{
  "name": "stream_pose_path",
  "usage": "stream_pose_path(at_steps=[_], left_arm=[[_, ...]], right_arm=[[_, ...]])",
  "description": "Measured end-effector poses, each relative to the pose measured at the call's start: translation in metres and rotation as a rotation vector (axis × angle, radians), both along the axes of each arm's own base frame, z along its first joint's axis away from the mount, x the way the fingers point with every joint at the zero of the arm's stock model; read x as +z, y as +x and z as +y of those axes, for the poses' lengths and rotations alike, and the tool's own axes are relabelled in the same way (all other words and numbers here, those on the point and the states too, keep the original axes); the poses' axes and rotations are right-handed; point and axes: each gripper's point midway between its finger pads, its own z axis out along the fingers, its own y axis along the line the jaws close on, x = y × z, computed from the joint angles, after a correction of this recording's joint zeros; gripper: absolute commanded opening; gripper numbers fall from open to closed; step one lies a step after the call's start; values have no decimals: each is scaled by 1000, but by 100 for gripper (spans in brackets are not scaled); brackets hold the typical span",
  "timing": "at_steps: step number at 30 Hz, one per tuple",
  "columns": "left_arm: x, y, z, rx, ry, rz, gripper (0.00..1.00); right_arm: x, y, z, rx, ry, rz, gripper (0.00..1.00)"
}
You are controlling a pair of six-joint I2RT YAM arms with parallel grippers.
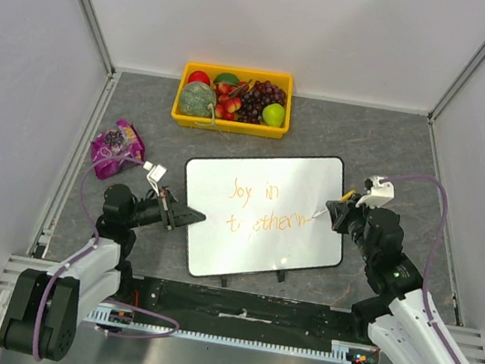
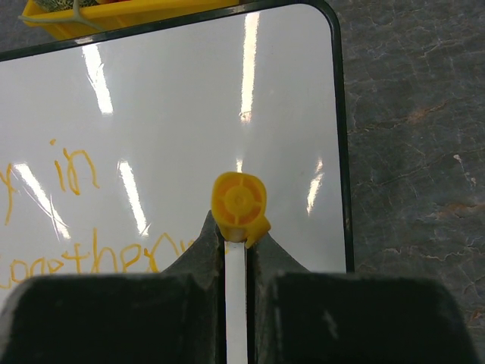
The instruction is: Write a sentence on the whiteboard
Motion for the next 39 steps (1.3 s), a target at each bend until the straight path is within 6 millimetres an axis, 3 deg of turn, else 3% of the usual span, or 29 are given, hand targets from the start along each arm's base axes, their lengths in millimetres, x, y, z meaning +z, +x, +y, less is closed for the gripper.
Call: stream_pose_path(at_steps=[17, 26, 39], left_arm=[[0, 0, 0, 0, 0, 0, 2], [0, 0, 0, -1, 0, 0, 2], [0, 0, 0, 0, 0, 0, 2]], right_arm=[[10, 4, 17, 70, 50, -31, 0], [-3, -10, 13, 80, 43, -9, 0], [-11, -15, 10, 79, 37, 9, 0]])
